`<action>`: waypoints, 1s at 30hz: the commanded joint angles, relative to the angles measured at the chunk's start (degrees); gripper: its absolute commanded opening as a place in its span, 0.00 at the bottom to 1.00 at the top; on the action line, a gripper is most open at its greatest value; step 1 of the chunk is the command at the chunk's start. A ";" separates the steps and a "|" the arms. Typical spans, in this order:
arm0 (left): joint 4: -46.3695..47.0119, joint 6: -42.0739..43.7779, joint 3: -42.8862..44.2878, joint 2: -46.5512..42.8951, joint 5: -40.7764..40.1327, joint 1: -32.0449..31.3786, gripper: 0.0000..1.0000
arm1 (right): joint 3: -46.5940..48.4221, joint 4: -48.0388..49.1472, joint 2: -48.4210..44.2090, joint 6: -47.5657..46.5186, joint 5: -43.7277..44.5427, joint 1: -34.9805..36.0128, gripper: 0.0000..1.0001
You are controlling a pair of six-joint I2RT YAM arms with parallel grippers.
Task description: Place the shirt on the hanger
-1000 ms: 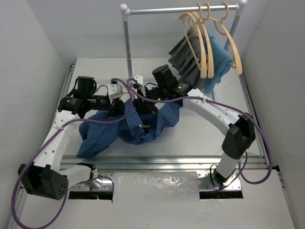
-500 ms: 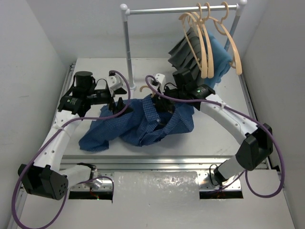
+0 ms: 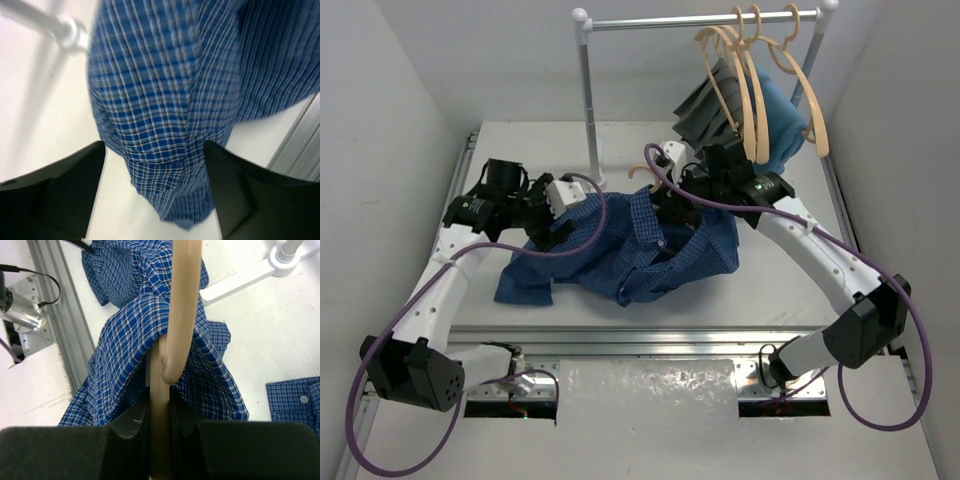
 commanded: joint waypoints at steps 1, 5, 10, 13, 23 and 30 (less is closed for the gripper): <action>-4.39 4.35 0.00 2.08 -7.70 -0.21 0.69 | 3.96 0.74 -1.79 0.53 -2.71 -0.16 0.00; -2.93 -0.02 1.67 4.10 -9.10 -0.21 0.00 | 5.37 -1.98 -0.65 -0.35 -3.59 -0.69 0.00; 1.13 -5.57 9.65 8.92 -10.79 8.04 0.00 | 5.29 -5.24 -1.26 -2.55 -3.33 -1.04 0.00; -1.85 -6.20 15.72 15.25 -10.26 15.16 0.00 | 6.16 -6.64 -2.05 -3.16 -2.62 -1.39 0.00; -0.28 -2.15 11.44 11.15 1.05 17.55 0.00 | 13.81 -11.13 -1.26 -2.91 1.77 -1.48 0.00; 6.56 -9.44 10.55 5.78 8.11 17.37 0.84 | 28.45 -15.07 5.15 5.97 15.11 -1.39 0.00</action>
